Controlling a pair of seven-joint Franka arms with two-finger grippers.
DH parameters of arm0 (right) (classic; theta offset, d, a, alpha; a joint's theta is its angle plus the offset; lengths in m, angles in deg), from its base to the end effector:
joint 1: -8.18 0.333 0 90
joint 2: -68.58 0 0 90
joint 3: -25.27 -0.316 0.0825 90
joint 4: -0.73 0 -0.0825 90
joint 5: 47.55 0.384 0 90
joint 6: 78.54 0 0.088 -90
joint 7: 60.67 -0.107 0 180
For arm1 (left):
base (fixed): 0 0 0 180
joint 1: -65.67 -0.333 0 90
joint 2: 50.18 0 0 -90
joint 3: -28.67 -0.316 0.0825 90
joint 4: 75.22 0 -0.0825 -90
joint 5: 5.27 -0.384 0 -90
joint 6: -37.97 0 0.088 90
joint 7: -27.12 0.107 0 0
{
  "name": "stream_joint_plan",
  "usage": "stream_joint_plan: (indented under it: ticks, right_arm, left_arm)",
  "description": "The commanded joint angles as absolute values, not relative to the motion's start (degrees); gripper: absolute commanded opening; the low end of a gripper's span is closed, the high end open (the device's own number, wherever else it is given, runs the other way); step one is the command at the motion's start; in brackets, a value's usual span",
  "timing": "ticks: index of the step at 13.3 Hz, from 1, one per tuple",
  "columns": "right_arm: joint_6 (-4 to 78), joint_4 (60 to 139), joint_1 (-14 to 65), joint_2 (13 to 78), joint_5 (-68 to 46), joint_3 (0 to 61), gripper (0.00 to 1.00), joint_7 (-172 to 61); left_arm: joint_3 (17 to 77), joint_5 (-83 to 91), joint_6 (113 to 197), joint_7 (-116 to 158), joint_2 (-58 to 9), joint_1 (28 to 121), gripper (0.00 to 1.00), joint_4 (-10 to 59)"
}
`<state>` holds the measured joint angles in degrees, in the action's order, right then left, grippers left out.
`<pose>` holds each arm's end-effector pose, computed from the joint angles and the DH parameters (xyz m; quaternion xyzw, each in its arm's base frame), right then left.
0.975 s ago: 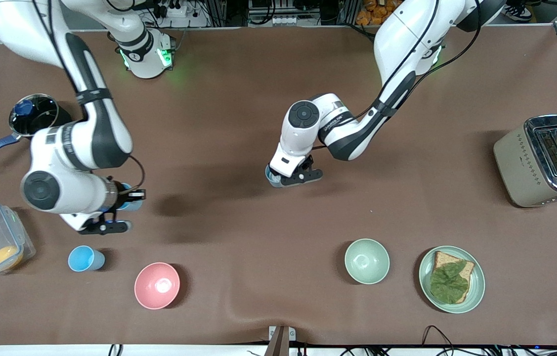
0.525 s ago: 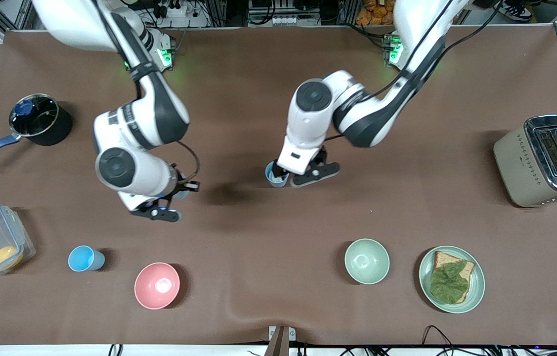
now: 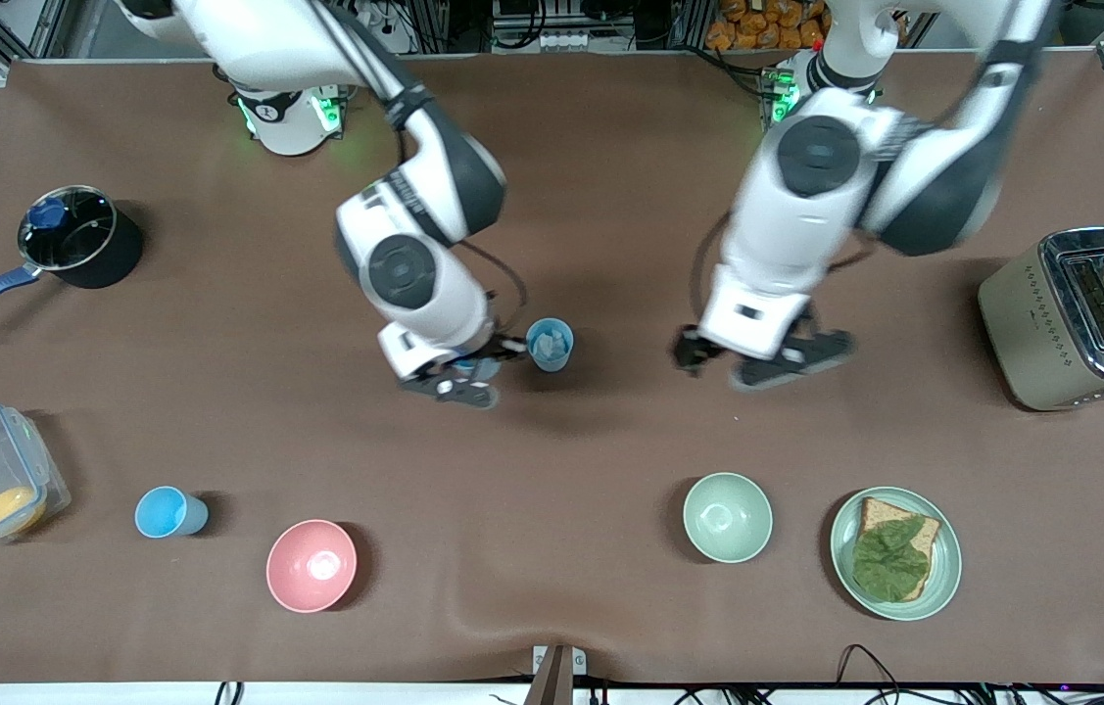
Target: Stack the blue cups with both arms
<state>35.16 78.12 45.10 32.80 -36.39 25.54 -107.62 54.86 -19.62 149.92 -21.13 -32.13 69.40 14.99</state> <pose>0.5753 0.4440 0.3608 -0.9879 0.1274 0.0551 0.0686 0.5945 -0.2841 0.4832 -0.9889 -0.1312 -0.0699 0.0079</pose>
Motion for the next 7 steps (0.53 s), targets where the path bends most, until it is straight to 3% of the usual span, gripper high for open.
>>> stream_joint_plan:
  ticks: [1, 7]
  right_arm:
    - [33.7, 70.0, 46.5, 28.3, -35.3, 26.2, 0.00, -109.9]
    - [35.4, 70.2, 52.5, 24.7, -36.4, 26.6, 0.00, -116.6]
  left_arm:
    - [55.3, -18.2, 148.4, -11.7, -36.8, 62.6, 1.00, 17.0]
    - [55.4, -17.6, 144.7, 0.2, -41.6, 51.9, 1.00, 16.6]
